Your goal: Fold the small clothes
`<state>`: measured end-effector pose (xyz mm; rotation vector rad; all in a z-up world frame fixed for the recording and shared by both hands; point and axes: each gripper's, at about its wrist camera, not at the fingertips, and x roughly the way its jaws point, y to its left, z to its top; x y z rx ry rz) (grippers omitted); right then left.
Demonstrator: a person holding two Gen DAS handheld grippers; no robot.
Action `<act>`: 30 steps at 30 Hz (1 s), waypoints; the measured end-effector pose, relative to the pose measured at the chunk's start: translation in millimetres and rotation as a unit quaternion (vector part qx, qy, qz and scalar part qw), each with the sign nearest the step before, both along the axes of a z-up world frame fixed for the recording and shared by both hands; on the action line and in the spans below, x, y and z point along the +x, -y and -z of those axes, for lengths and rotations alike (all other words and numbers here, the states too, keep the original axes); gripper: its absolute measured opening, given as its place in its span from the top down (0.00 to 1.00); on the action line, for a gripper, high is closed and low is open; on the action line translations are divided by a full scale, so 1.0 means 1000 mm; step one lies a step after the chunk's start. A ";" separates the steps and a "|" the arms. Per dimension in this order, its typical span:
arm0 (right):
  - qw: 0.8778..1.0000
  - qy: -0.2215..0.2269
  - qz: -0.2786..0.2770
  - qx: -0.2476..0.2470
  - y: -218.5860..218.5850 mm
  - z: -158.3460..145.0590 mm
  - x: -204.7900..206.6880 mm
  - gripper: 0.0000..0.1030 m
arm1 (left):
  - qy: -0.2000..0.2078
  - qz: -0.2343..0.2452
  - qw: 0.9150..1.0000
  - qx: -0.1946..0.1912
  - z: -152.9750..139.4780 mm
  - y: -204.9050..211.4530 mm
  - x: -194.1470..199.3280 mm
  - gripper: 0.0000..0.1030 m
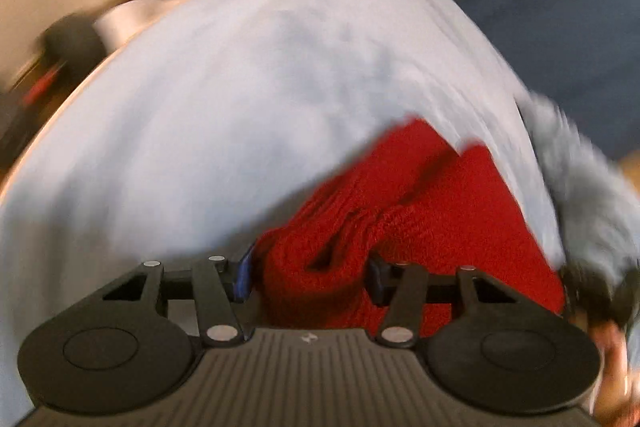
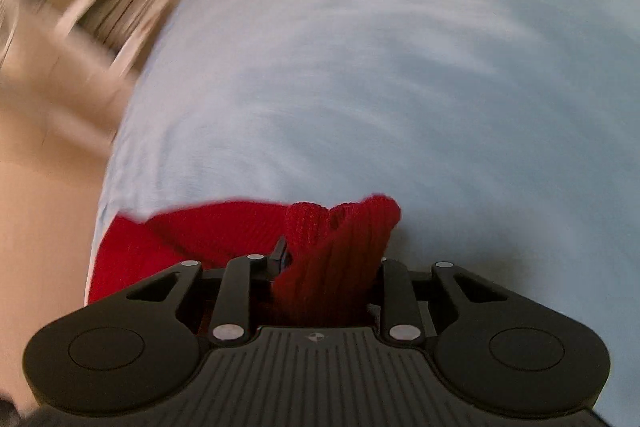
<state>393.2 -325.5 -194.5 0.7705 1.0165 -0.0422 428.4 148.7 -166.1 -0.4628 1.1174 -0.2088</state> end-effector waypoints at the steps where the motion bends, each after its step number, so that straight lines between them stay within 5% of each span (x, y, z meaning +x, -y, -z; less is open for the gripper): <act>1: 0.999 0.001 0.048 0.018 0.003 0.004 -0.041 0.74 | -0.007 0.050 0.999 0.011 -0.001 0.012 0.029 0.44; 4: 0.984 -0.001 0.159 0.083 -0.010 0.023 -0.145 0.74 | -0.005 0.154 0.986 0.060 -0.010 0.064 0.086 0.42; 7: 0.978 0.024 0.192 0.084 -0.024 0.032 -0.171 0.74 | -0.004 0.204 0.971 0.123 -0.021 0.105 0.106 0.34; 10: 0.982 0.018 0.174 0.068 -0.020 0.028 -0.158 0.71 | 0.009 0.195 0.969 0.149 -0.025 0.095 0.097 0.18; 13: 0.988 0.015 0.149 0.048 -0.012 0.024 -0.150 0.64 | 0.024 0.136 0.976 0.168 -0.029 0.060 0.092 0.01; 17: 0.993 0.010 0.118 -0.025 -0.012 0.002 -0.155 0.47 | 0.015 0.087 0.978 0.189 -0.040 0.030 0.073 0.00; 20: 0.988 0.038 0.052 -0.138 -0.030 -0.038 -0.174 0.36 | 0.048 0.141 0.959 0.240 -0.064 0.046 0.025 0.00; 22: 0.975 0.070 -0.020 -0.209 -0.051 -0.067 -0.192 0.26 | 0.096 0.171 0.940 0.280 -0.080 0.066 -0.028 0.00; 24: 0.960 0.099 -0.074 -0.252 -0.073 -0.090 -0.212 0.19 | 0.115 0.176 0.932 0.295 -0.089 0.085 -0.078 0.00; 27: 0.947 0.124 -0.095 -0.279 -0.095 -0.114 -0.243 0.16 | 0.136 0.129 0.939 0.289 -0.103 0.104 -0.157 0.00; 30: 0.947 0.114 -0.091 -0.285 -0.107 -0.125 -0.265 0.16 | 0.129 0.087 0.954 0.255 -0.108 0.115 -0.215 0.00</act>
